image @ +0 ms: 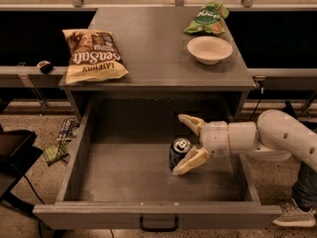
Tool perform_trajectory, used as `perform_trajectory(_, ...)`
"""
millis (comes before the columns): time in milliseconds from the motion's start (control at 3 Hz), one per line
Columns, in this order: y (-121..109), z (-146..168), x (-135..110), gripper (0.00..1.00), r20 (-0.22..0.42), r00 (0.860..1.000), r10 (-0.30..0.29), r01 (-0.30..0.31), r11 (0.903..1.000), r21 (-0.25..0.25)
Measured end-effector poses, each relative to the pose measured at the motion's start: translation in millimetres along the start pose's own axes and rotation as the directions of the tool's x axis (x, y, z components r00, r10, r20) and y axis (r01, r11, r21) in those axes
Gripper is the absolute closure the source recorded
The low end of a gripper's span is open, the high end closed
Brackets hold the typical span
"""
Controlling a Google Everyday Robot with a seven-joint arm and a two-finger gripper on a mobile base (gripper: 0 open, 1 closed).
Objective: Pick pepsi can from top drawer and place on counter
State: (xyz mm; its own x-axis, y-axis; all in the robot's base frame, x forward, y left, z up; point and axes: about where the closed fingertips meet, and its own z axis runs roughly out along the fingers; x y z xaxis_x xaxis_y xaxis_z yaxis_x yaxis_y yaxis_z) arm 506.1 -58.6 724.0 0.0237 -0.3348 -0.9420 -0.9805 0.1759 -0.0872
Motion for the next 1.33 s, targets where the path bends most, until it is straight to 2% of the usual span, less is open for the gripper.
perform_trajectory(333,-0.7,8.6,20.1,0.17,0.023,1.000,0.013,-0.013,0.9997,0.020)
perform_trajectory(667,-5.6,3.1,46.0,0.40,0.002,1.000,0.026,-0.026,0.9981,0.057)
perform_trajectory(1000,-11.3,-3.1,72.0,0.71,-0.014,0.998,0.054,-0.053,0.9950,0.085)
perform_trajectory(1333,-11.2,-3.0,71.9,0.94,-0.014,0.998,0.054,-0.053,0.9950,0.084)
